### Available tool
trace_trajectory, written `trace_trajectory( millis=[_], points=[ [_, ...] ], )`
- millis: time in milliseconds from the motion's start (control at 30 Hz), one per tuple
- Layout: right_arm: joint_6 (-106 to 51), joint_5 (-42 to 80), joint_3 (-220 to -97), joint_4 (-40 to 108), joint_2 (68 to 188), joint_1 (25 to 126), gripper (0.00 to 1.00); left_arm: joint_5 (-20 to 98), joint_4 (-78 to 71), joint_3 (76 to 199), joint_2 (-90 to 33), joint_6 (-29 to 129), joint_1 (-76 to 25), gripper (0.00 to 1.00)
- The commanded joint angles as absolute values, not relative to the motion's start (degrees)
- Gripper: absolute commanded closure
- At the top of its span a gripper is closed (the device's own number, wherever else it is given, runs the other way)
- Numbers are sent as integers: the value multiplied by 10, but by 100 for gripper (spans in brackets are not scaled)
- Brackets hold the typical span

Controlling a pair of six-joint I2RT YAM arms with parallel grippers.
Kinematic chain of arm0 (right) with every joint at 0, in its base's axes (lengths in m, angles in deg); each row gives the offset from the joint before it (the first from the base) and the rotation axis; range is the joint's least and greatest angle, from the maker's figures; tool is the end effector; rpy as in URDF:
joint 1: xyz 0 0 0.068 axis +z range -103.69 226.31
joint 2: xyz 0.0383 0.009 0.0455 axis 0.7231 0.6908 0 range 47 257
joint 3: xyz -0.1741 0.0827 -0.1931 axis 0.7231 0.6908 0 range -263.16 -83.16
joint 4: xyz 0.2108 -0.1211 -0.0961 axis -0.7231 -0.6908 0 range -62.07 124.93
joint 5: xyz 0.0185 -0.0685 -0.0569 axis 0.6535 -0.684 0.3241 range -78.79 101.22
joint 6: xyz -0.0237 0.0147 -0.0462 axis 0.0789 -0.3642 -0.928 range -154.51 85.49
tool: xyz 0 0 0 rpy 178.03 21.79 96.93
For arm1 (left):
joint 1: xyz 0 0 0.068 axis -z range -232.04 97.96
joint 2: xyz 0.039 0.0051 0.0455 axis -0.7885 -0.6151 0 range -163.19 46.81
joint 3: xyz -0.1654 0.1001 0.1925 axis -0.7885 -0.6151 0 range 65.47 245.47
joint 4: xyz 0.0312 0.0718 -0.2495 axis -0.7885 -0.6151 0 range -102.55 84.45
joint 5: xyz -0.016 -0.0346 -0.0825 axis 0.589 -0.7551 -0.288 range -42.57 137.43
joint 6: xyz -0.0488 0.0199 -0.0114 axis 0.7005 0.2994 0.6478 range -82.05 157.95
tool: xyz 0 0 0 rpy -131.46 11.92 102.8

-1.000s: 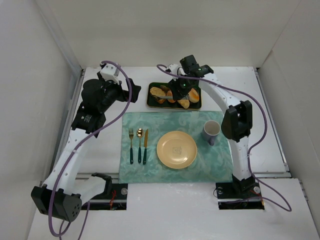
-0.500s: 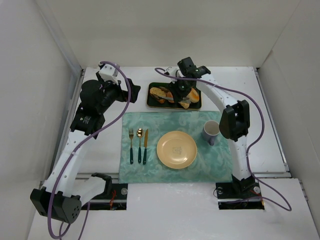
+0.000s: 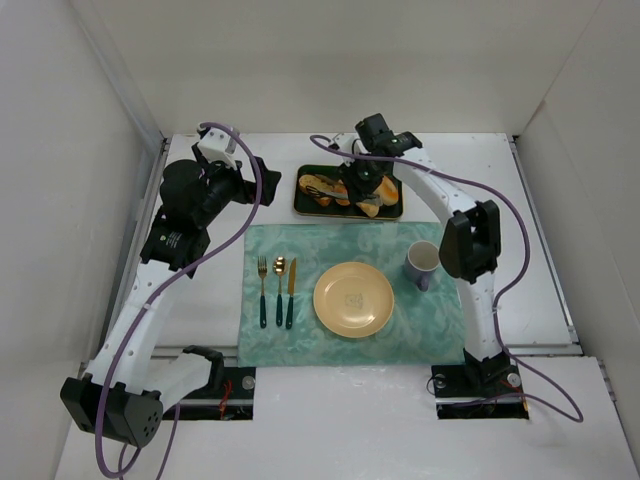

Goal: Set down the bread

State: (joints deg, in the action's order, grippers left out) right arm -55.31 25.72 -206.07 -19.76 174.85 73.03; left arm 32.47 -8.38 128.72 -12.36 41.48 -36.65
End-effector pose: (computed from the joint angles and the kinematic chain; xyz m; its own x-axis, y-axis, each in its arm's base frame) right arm 0.4302 0.2265 0.2670 -0.5257 -0.6496 -0.5492 -0.7864 0.6174 0.0224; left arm 0.2224 -0.0709 0.4198 -0.0103 -0.0590 -0.9982 0.5056 0.8609 -0.0561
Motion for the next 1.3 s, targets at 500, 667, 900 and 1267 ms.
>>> trace_trajectory(
  millis=[500,667,900,1267],
  points=[
    [-543,272,-2031,-150,1645,736,58,329,-60,1290,-108,415,-365,0],
    [-538,283,-2020,-145,1632,736,58,329,-60,1290,-108,415,-365,0],
    [-538,309,-1983,-145,1585,736,58,329,-60,1290,-108,415,-365,0],
    [-567,375,-1856,-169,1438,736,58,335,-60,1285,-119,415,-365,0]
  ],
)
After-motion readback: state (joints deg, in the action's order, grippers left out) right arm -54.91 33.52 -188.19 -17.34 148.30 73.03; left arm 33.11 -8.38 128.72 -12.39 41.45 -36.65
